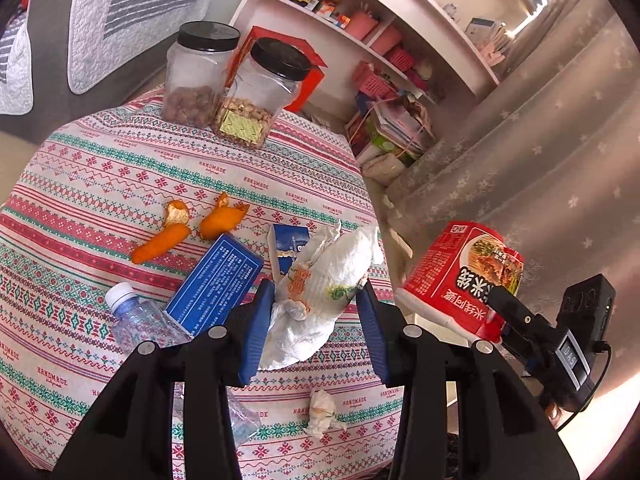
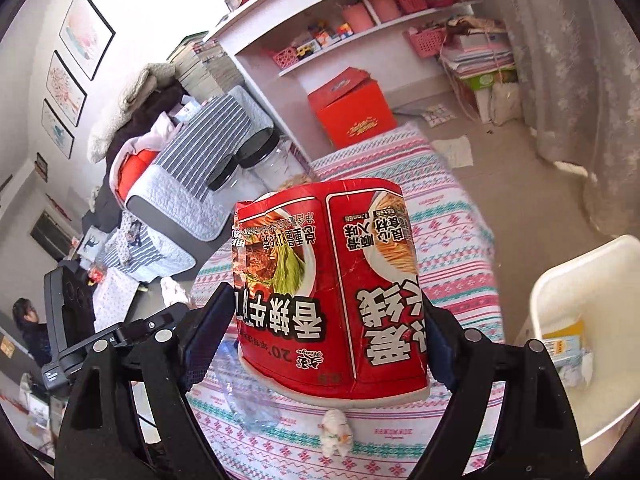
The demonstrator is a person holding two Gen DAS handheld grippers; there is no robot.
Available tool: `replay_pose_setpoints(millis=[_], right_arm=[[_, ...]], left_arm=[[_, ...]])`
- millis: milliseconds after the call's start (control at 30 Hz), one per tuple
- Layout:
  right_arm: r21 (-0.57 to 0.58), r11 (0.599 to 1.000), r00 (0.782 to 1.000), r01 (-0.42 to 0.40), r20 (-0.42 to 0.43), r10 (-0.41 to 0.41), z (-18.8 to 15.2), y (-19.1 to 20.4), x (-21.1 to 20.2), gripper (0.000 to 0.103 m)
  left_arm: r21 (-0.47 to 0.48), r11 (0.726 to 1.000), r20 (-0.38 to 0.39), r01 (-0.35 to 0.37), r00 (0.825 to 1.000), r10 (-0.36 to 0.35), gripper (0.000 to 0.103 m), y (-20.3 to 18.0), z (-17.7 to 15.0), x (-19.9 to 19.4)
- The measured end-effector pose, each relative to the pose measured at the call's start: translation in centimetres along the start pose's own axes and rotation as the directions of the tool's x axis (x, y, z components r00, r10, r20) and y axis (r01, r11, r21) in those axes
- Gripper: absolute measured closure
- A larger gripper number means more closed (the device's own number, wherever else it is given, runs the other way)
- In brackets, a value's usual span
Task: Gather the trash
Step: 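Carry the red noodle bag to the white bin and release it with the right gripper, then lower the white wrapper into the white bin and open the left gripper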
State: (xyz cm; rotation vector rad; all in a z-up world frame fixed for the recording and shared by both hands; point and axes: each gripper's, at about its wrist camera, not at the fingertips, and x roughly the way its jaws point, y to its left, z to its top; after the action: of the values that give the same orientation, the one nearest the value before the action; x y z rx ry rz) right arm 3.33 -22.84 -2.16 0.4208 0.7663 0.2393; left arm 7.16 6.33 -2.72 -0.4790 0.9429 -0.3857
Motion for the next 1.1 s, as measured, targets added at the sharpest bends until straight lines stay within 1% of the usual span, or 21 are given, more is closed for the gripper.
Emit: replay_pose_setpoints(millis=[67,133,233,300,400,433,500,567,633,667,733,767,867,900,967,1100], right_arm=[[-0.014,0.998,0.997,0.061,0.052,-0.060,0.1,-0.6,-1.6,0.022],[-0.032,0.990,0.985,0.136,0.108,-0.131,0.2,-1.1,-3.2,0.022],[-0.042,0.971,0.957,0.235,0.187,-0.224,0.1,-2.3,-5.6,0.022],[-0.032,0.955,0.933,0.294,0.228,-0.280,0.1,-3.4,-7.0,0.021],[-0.002,0.917,0.884,0.400,0.265,-0.385,-0.3,-5.4,-8.8,0.021],[0.008,0.899,0.865,0.439,0.266,-0.425,-0.4,-6.2,-9.2,0.021],[0.022,0.853,0.820,0.522,0.265,-0.508,-0.8,-7.6,-10.0,0.021],[0.021,0.809,0.777,0.587,0.268,-0.570,-1.3,-8.9,-10.7,0.021],[0.013,0.774,0.743,0.634,0.268,-0.613,-1.8,-9.9,-11.2,0.021],[0.010,0.761,0.731,0.649,0.269,-0.627,-2.1,-10.3,-11.5,0.020],[0.001,0.745,0.718,0.667,0.268,-0.643,-2.4,-10.9,-12.0,0.019],[0.005,0.736,0.707,0.677,0.274,-0.652,-2.5,-11.3,-12.4,0.017],[0.041,0.724,0.683,0.688,0.301,-0.666,-2.5,-11.8,-14.0,0.008],[0.060,0.723,0.675,0.688,0.312,-0.669,-2.4,-12.1,-14.6,0.007],[0.093,0.721,0.663,0.687,0.327,-0.673,-2.4,-12.6,-15.8,0.007],[0.159,0.703,0.628,0.693,0.344,-0.698,-2.3,-14.2,-18.2,0.007]], left_arm=[[0.009,1.000,0.003,0.004,1.000,-0.004,0.060,-0.7,-0.1,0.2],[0.019,1.000,0.004,0.005,1.000,-0.005,0.060,-1.5,-0.3,0.5],[0.034,0.999,0.000,0.003,1.000,-0.003,0.060,-2.5,-0.7,1.1],[0.049,0.999,0.002,-0.004,1.000,0.004,0.060,-3.2,-0.9,1.4],[0.088,0.996,0.018,-0.032,0.999,0.031,0.060,-4.7,-1.3,1.6],[0.099,0.995,0.020,-0.034,0.999,0.033,0.060,-5.2,-1.4,1.7],[0.118,0.992,0.021,-0.030,0.999,0.028,0.060,-6.2,-1.8,1.9],[0.138,0.990,0.022,-0.029,0.999,0.026,0.060,-7.4,-2.2,2.3],[0.157,0.987,0.016,-0.023,1.000,0.021,0.060,-8.7,-2.8,2.8],[0.166,0.986,0.013,-0.021,1.000,0.019,0.060,-9.4,-3.0,3.1],[0.189,0.982,0.004,-0.013,1.000,0.012,0.060,-10.9,-3.6,3.9],[0.203,0.979,-0.001,-0.008,1.000,0.009,0.060,-11.7,-3.9,4.3],[0.236,0.972,-0.021,0.015,1.000,-0.010,0.060,-14.1,-5.0,5.6],[0.238,0.971,-0.028,0.025,0.999,-0.019,0.060,-14.8,-5.4,6.0],[0.234,0.971,-0.049,0.053,0.998,-0.043,0.060,-16.3,-6.0,7.0],[0.246,0.964,-0.097,0.106,0.992,-0.084,0.060,-19.9,-7.0,9.2]])
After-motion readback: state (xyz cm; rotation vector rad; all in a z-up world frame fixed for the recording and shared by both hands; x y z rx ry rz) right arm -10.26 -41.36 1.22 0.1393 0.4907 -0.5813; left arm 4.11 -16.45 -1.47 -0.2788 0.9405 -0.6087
